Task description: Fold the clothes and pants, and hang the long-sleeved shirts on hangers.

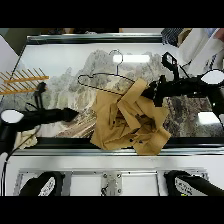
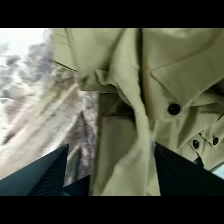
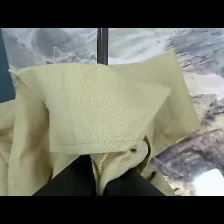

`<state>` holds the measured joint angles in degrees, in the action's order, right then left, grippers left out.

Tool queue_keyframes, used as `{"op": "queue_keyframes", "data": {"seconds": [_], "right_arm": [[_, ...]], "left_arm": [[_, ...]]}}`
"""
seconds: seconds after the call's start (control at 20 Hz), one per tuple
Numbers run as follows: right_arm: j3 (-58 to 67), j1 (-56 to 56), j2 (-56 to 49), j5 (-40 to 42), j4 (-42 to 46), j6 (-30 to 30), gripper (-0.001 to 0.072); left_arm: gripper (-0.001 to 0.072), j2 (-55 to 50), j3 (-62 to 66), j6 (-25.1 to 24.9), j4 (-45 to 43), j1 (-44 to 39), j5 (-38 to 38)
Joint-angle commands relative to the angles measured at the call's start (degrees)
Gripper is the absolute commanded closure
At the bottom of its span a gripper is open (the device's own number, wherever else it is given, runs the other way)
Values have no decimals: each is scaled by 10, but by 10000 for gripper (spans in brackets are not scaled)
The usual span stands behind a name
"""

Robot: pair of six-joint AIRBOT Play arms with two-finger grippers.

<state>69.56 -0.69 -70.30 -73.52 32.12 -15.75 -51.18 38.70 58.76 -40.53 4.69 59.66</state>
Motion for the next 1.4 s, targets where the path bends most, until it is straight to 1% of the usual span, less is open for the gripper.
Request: {"op": "queue_keyframes", "data": {"seconds": [0.0,0.1,0.2,0.25,0.35,0.6,0.75,0.9,0.95,1.0,1.05,1.1,1.35], "right_arm": [[0,0,1,18,0,-23,695],[0,0,2,17,0,-23,695],[0,0,3,18,0,-23,695],[0,0,3,17,0,-24,695],[0,1,3,17,0,-24,695],[0,1,5,17,0,-32,695],[0,1,7,17,0,-32,695],[0,1,8,16,-1,-32,695],[0,1,10,16,0,-32,694],[0,1,14,16,-1,-32,695],[0,1,19,16,0,-44,695],[1,0,28,16,0,-67,695],[0,0,80,15,16,-148,697]], "left_arm": [[153,18,-57,85,1,-177,-182],[153,-7,-52,103,0,-273,-255],[153,-54,-28,103,0,-347,-299],[153,-81,-12,103,0,-377,-321],[153,-130,19,103,-1,-410,-350],[153,-231,76,103,-4,-415,-354],[153,-264,97,103,-4,-416,-354],[155,-275,101,103,-4,-403,-355],[179,-275,101,111,-4,-394,-354],[401,-275,101,118,-4,-382,-349],[590,-275,101,118,-4,-366,-342],[695,-275,101,118,-3,-351,-334],[695,-239,101,117,-3,-245,-268]]}}
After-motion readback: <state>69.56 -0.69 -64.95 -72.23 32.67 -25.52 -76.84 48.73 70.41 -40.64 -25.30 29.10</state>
